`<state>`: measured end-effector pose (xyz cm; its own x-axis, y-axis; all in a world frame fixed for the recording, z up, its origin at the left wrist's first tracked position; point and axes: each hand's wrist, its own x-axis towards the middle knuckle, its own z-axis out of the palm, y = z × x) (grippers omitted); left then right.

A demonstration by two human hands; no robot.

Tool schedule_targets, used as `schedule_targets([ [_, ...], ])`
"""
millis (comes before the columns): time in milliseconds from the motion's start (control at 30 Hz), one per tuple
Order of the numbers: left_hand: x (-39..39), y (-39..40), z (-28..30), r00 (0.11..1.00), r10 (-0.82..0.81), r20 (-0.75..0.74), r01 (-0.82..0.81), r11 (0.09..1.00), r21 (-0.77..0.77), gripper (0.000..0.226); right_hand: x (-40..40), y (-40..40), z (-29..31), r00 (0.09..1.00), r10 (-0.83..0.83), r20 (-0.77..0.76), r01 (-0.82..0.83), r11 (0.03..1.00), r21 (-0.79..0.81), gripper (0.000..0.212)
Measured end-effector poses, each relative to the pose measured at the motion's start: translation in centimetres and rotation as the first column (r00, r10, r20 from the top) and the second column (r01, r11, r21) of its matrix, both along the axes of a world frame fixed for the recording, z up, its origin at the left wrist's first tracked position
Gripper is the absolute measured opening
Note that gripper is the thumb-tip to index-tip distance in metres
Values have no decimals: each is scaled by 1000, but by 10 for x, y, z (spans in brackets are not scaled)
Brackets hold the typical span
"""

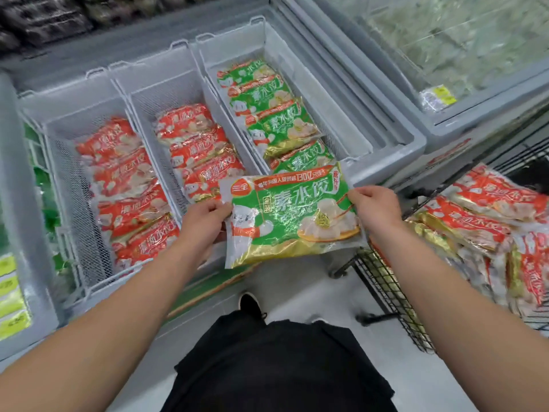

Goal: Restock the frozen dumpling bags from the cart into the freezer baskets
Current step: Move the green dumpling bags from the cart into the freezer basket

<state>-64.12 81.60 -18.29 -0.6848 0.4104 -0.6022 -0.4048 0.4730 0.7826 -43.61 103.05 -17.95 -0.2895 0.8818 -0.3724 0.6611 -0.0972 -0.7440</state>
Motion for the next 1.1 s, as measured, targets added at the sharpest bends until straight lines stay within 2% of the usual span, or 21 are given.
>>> schedule_targets([
  [167,-35,2,-7,997,69,34,-69,998,11,32,-56,12,1,1000,16,-6,-16,1000,0,14],
  [400,-72,35,-25,986,161,47,-156,984,-81,28,-111,60,-20,994,102,39,-100,994,-47,13],
  [600,-85,108,-47,974,206,95,-191,970,-149,19,-147,140,-44,980,159,123,-155,987,-35,12],
  [667,-85,139,-55,971,216,99,-196,964,-183,22,-156,169,-52,973,175,151,-170,985,-41,22],
  [733,-85,170,-66,969,223,107,-198,959,-201,32,-164,197,-60,960,211,186,-203,977,-58,34],
  [833,-85,205,-76,958,242,154,-202,950,-239,21,-170,224,-71,924,286,254,-271,958,-92,16],
  [967,-85,233,-93,957,259,130,-206,924,-321,29,-173,242,-84,875,363,320,-343,932,-119,14],
  [1100,-81,249,-102,946,238,222,-143,916,-374,22,-170,250,-90,805,461,374,-409,887,-212,31],
])
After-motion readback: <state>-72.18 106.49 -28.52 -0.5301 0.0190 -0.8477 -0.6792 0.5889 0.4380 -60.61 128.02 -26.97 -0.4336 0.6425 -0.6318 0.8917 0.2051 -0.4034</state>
